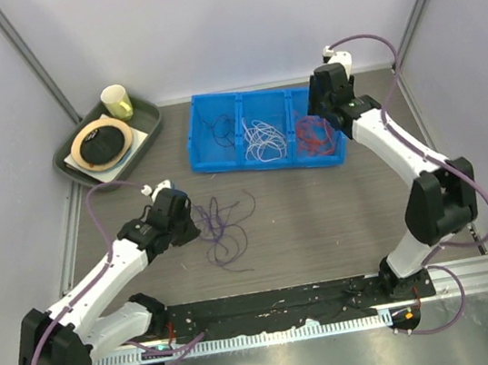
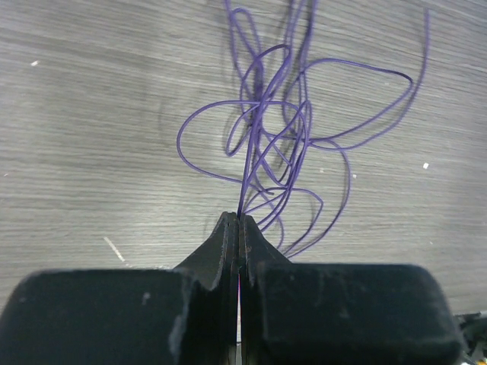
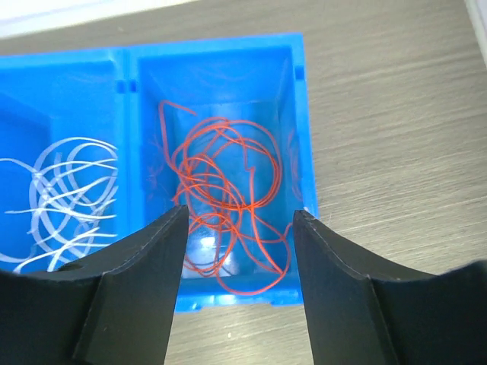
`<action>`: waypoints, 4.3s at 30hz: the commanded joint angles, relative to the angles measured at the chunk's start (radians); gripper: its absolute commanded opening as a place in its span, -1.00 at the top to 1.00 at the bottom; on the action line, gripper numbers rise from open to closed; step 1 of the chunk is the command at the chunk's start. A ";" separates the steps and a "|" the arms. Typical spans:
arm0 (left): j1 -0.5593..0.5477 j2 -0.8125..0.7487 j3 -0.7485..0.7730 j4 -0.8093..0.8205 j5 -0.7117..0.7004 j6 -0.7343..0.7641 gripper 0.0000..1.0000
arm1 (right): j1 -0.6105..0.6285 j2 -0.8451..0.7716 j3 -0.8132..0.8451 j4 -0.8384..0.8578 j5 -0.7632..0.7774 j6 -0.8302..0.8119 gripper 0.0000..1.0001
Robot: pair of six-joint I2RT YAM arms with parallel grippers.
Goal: Untangle the cables
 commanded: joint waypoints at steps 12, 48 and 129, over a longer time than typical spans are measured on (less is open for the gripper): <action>0.005 -0.005 -0.043 0.119 0.120 0.020 1.00 | 0.503 -0.188 -0.361 0.232 -0.144 0.241 -0.26; 0.011 -0.242 0.240 -0.405 -0.507 -0.199 1.00 | 0.421 -0.602 -0.474 0.080 0.373 0.235 0.98; -0.229 0.069 0.119 0.244 -0.239 0.109 1.00 | 0.383 0.420 0.791 0.530 -0.130 -0.264 0.99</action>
